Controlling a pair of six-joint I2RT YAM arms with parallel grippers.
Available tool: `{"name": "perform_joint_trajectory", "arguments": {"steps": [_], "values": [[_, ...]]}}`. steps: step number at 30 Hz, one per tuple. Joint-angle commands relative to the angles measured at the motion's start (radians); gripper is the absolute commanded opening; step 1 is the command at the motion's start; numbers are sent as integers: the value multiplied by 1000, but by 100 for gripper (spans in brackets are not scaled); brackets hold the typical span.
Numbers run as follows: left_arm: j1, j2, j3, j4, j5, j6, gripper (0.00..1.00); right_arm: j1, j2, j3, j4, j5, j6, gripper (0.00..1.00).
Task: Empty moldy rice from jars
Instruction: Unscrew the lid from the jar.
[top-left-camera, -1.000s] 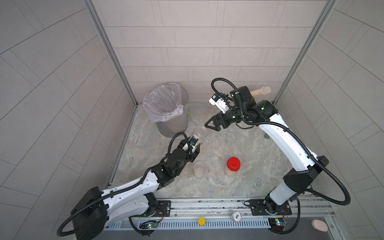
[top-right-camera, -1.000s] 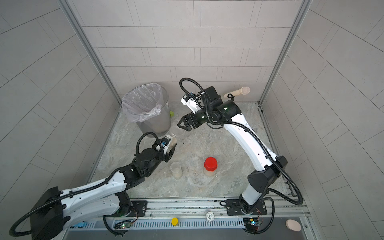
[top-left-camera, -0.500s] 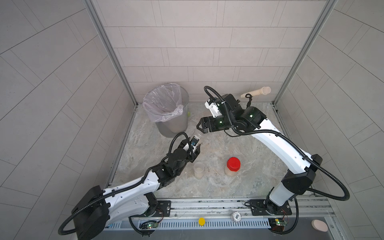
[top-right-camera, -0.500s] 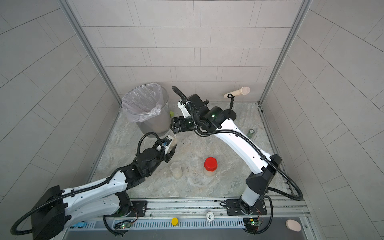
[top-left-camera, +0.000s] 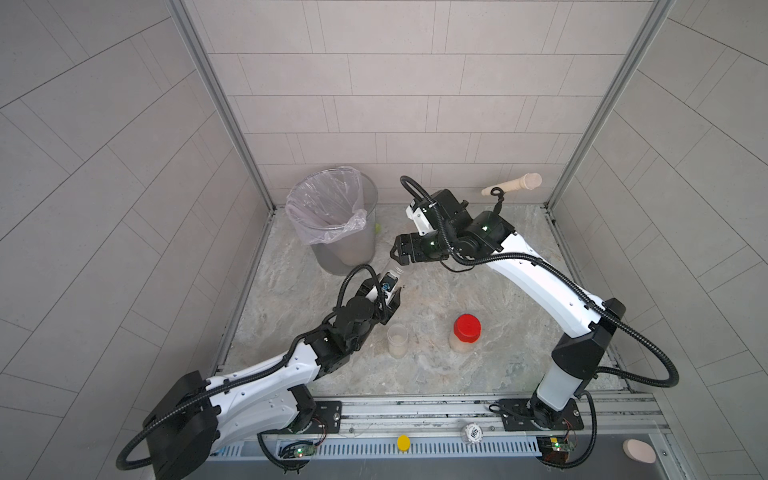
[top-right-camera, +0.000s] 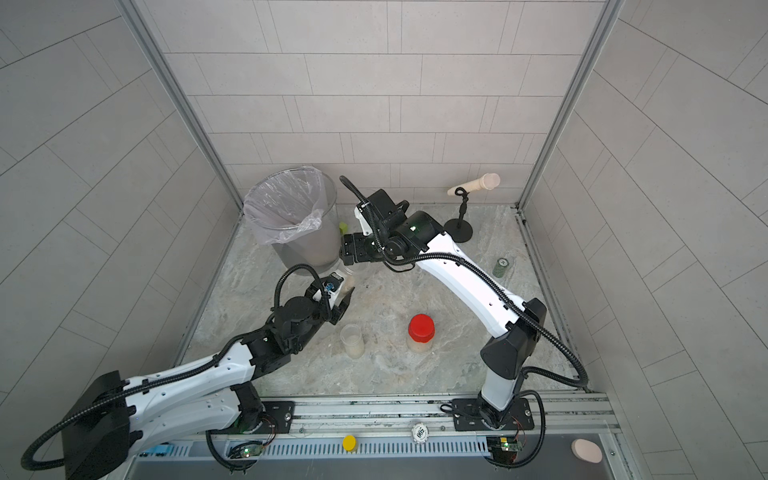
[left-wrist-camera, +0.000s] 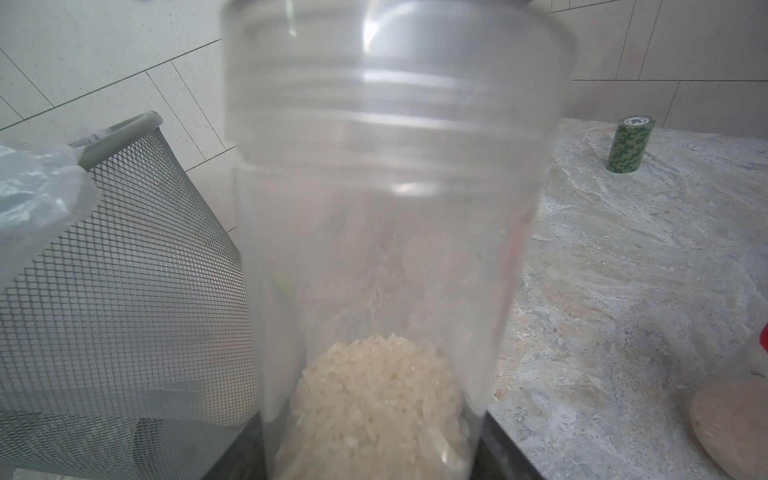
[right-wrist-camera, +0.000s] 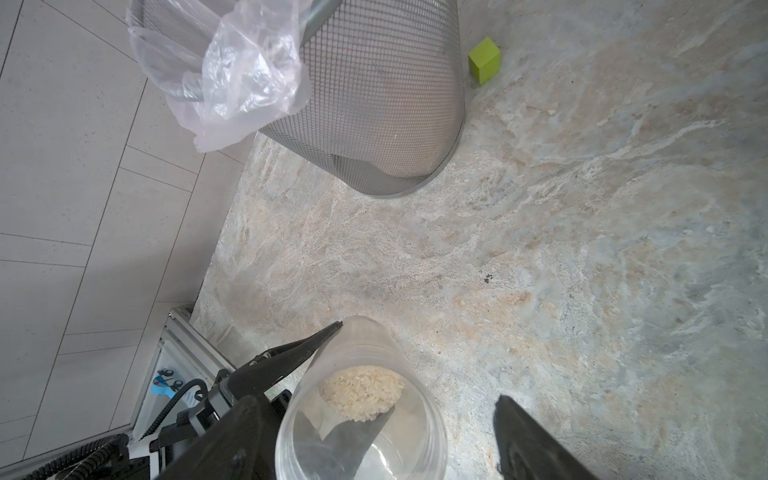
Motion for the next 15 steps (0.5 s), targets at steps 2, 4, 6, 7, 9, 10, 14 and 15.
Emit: {"name": "perform_joint_trajectory", "arguments": {"steps": [2, 4, 6, 7, 9, 10, 14, 15], "values": [[1, -18, 6, 59, -12, 4, 7, 1, 7, 5, -15, -20, 24, 89], [1, -16, 6, 61, -17, 4, 7, 3, 8, 6, -14, -31, 26, 88], [2, -16, 3, 64, -17, 3, 7, 4, 9, 3, -13, -40, 26, 88], [1, -18, 1, 65, -17, 3, 7, 5, 8, 0, -15, -42, 26, 88], [1, -19, -2, 67, -18, 1, 7, 5, 7, -9, -15, -38, 26, 88], [1, -19, -2, 67, -17, 1, 7, 4, 7, -13, -16, -37, 23, 88], [1, -20, -1, 69, -17, 4, 7, 4, 10, -29, -21, -48, 23, 88], [1, -21, -1, 68, -17, 4, 7, 4, 12, -31, -22, -50, 21, 87]]}}
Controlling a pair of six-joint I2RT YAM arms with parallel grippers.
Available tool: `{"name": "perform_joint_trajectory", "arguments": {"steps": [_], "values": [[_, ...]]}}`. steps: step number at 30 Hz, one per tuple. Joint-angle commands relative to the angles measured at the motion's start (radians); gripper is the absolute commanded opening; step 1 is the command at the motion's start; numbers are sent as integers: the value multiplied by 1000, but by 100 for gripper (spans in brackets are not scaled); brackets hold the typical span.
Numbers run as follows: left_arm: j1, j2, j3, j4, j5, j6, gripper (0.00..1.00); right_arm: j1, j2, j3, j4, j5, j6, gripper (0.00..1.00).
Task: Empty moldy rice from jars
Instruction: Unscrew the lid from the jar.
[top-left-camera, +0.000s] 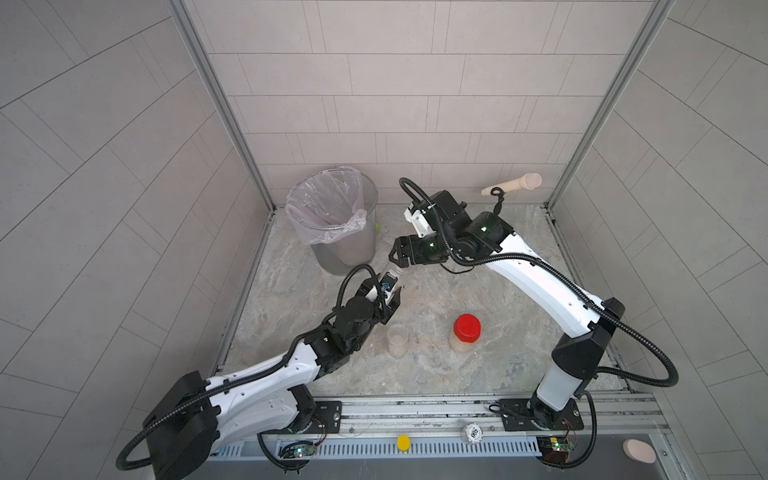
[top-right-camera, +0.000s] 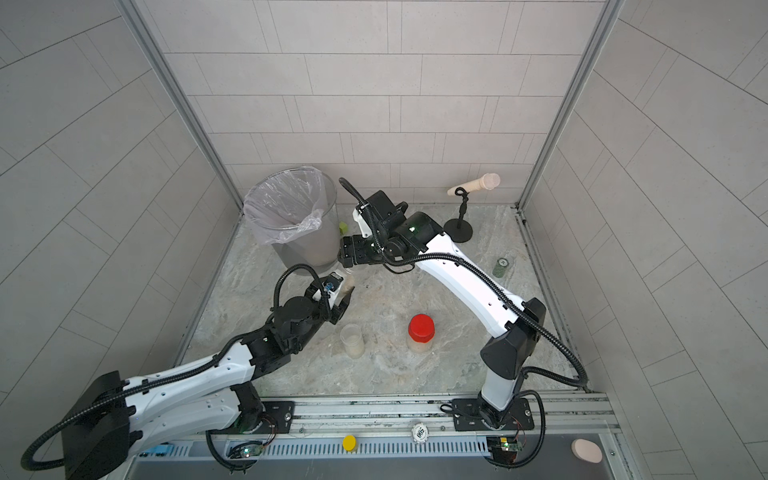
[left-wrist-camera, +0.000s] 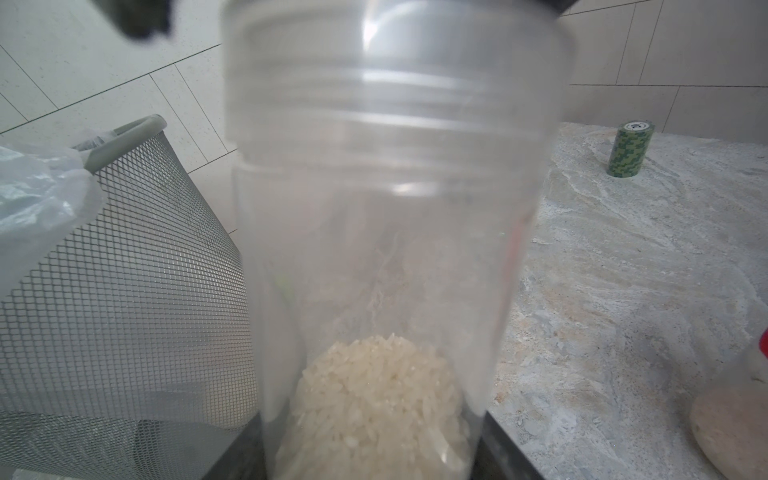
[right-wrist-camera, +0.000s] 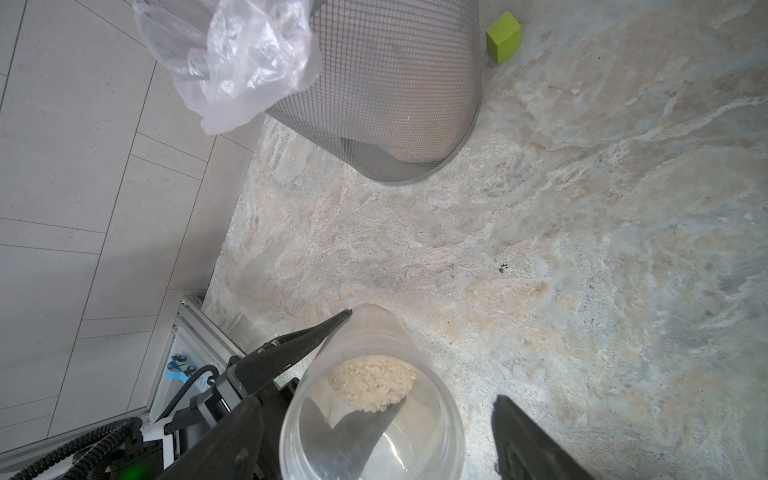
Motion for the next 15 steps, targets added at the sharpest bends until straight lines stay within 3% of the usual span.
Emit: {"name": "perform_joint_trajectory", "arguments": {"steps": [1, 10, 15], "values": [[2, -20, -1, 62, -16, 6, 7, 2, 11, -16, -21, -6, 13, 87], [1, -24, -10, 64, -9, -2, 7, 2, 15, -16, -16, -24, 0, 81], [1, -31, -10, 61, -9, -2, 7, 3, 24, -6, -36, -36, -29, 67]]}}
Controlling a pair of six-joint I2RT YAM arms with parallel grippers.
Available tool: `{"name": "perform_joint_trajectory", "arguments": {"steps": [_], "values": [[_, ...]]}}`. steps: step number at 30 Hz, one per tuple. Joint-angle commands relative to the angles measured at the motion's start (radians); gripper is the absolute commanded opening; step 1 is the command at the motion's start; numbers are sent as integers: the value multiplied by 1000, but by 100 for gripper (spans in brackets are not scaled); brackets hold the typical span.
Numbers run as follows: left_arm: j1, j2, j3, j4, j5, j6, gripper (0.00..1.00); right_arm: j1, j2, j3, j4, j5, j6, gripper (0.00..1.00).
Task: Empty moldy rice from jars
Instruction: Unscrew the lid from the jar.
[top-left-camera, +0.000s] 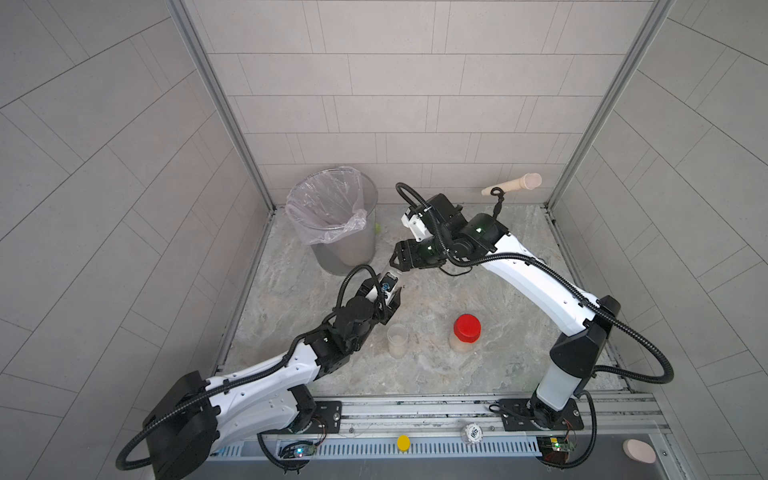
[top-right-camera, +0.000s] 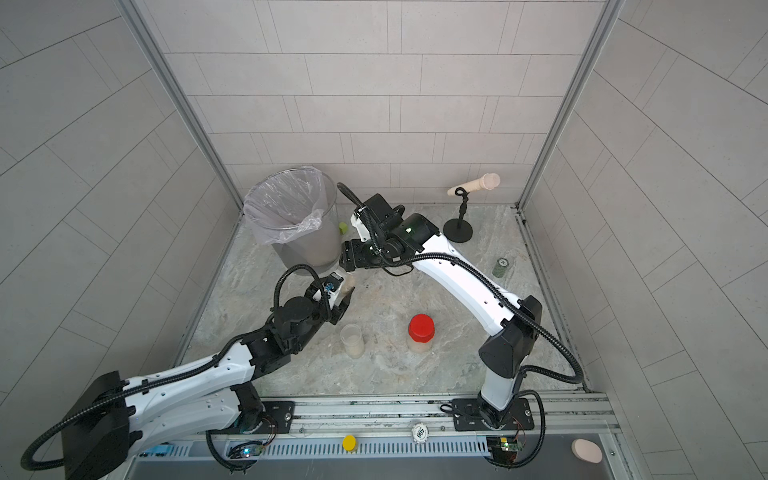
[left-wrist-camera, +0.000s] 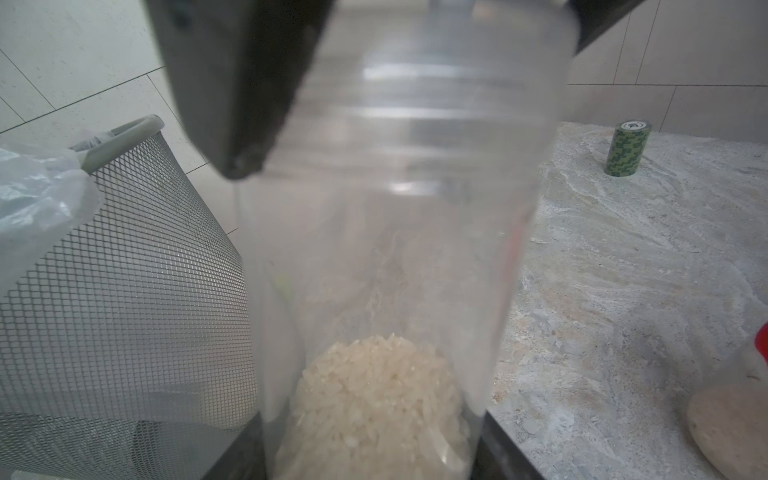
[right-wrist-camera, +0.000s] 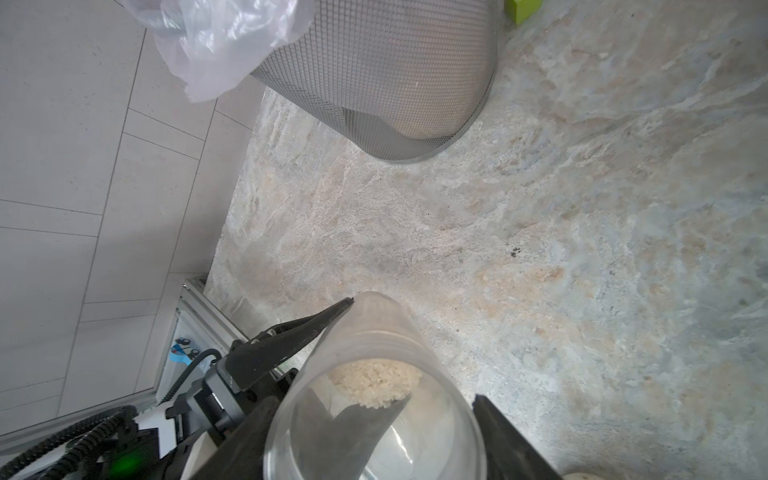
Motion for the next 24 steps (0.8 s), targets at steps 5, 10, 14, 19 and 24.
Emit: {"name": "perform_joint_trajectory", "arguments": {"steps": [5, 10, 14, 19, 24], "values": [[3, -41, -12, 47, 10, -11, 7, 3, 43, 72, -93, -45, -168, 43], [14, -76, -32, 31, 75, -53, 7, -8, 98, 210, -246, -107, -497, 31], [28, -99, -54, 21, 117, -87, 7, -76, 109, 235, -253, -238, -687, 28], [30, -116, -65, -20, 129, -101, 6, -141, 118, 256, -284, -434, -919, 23], [30, -123, -69, -30, 128, -110, 5, -140, 142, 331, -406, -471, -1183, 23]]}}
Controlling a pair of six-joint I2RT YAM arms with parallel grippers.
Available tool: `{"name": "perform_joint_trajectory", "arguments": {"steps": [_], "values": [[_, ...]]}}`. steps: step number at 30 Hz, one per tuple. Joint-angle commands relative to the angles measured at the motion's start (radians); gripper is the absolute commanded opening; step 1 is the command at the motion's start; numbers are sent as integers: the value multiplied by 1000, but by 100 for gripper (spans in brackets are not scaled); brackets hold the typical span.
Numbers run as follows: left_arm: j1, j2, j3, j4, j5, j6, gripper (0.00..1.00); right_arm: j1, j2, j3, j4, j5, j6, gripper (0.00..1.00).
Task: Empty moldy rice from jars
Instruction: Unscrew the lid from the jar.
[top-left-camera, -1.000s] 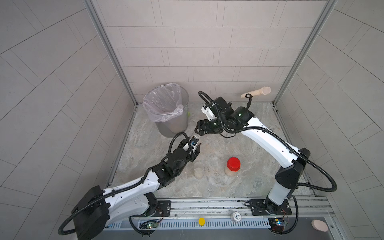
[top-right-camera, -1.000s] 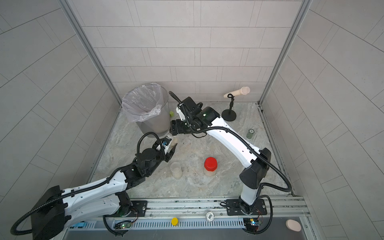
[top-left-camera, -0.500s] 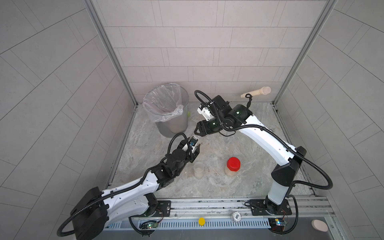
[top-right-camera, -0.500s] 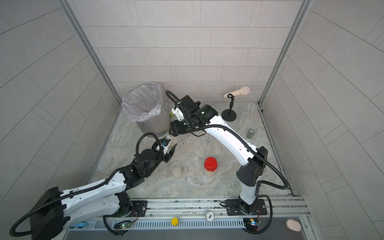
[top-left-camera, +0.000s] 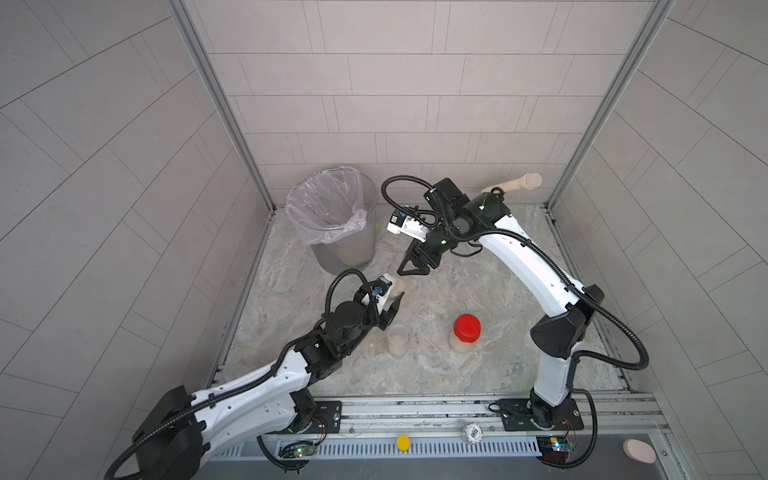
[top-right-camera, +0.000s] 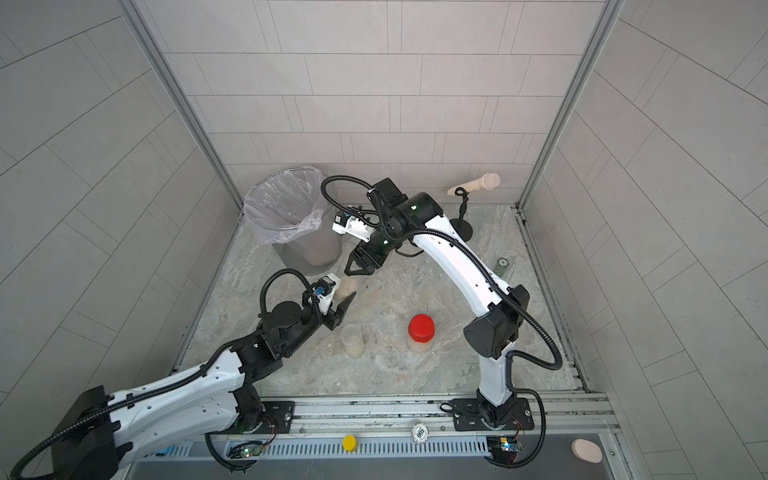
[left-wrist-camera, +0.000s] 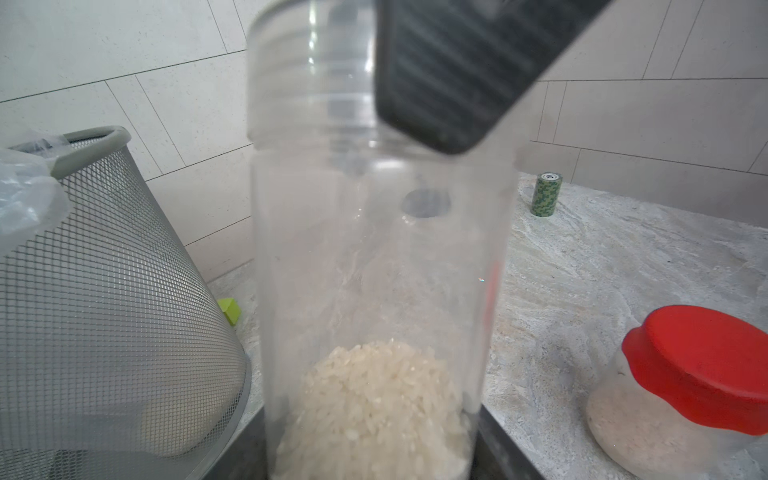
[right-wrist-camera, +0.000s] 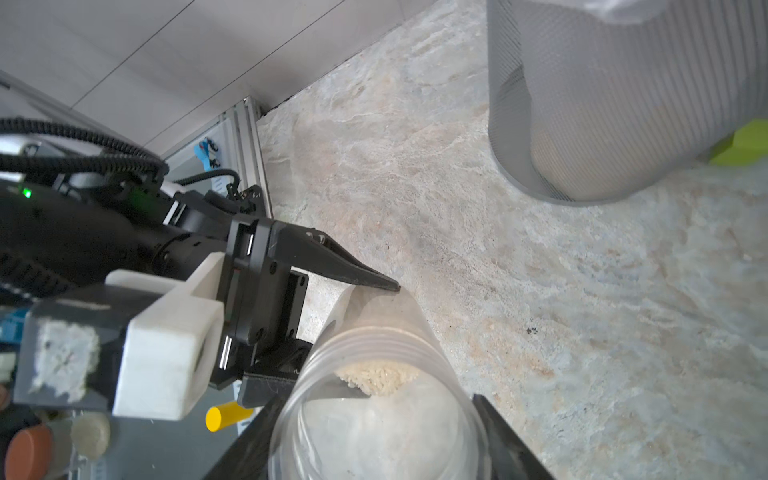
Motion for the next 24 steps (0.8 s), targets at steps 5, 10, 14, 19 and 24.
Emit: {"name": "perform_joint_trajectory", "arguments": {"steps": [5, 10, 14, 19, 24], "values": [[14, 6, -24, -24, -33, -31, 3, -20, 36, 159, -202, -37, -433, 27], [15, 43, -11, -19, -36, -26, 2, -20, 69, 231, -251, 19, -495, 33], [16, 65, -11, -4, -42, -18, 0, -19, 65, 234, -241, 46, -515, 36], [16, 65, -2, 4, -52, -10, 0, -19, 64, 225, -219, 7, -494, 45], [16, 50, 6, 1, -50, -3, 0, -18, 49, 170, -197, -15, -488, 57]]}}
